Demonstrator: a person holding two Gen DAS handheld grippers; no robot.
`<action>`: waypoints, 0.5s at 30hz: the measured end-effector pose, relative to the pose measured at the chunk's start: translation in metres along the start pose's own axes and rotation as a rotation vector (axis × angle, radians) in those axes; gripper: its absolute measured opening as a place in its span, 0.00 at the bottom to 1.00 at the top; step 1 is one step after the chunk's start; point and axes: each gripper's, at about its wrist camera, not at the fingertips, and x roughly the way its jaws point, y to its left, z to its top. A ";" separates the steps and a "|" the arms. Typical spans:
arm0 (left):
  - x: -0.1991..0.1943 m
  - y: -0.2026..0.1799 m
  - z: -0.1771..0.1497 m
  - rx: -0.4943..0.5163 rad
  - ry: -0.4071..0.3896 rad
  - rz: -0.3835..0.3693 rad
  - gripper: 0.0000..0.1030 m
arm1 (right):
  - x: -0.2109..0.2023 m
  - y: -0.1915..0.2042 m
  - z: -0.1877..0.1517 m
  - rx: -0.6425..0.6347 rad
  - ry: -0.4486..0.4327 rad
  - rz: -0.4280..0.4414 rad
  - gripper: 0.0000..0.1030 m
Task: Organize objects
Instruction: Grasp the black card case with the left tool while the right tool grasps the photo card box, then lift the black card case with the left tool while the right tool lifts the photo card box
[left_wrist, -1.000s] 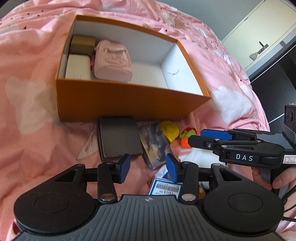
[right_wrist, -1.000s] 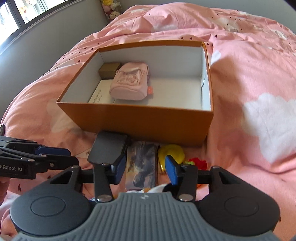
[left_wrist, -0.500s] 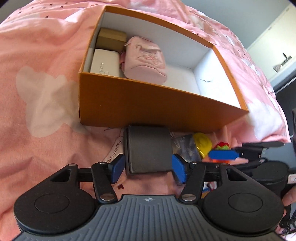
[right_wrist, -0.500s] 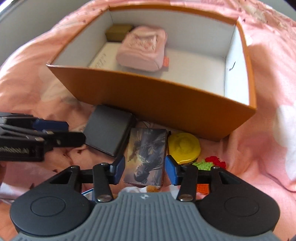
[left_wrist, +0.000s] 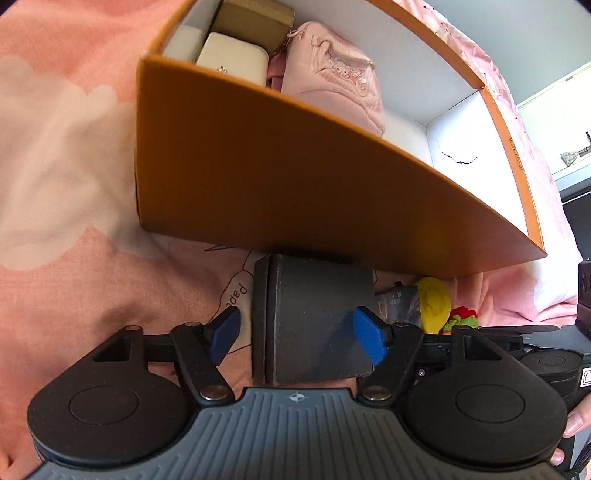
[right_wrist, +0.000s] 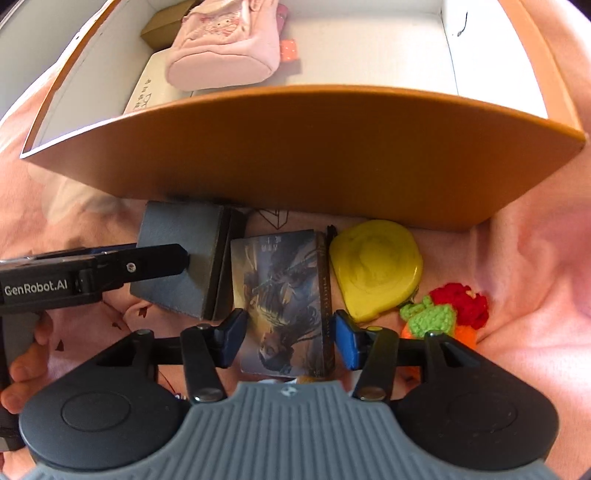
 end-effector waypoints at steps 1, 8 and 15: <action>0.003 0.001 0.001 -0.005 0.005 -0.010 0.82 | 0.002 -0.001 0.002 0.006 0.005 0.008 0.55; 0.015 0.001 0.004 -0.042 0.019 -0.060 0.78 | 0.013 -0.004 0.006 0.008 0.007 0.037 0.61; -0.011 -0.002 -0.005 -0.037 -0.012 -0.049 0.56 | 0.004 0.000 -0.003 -0.019 -0.030 0.042 0.60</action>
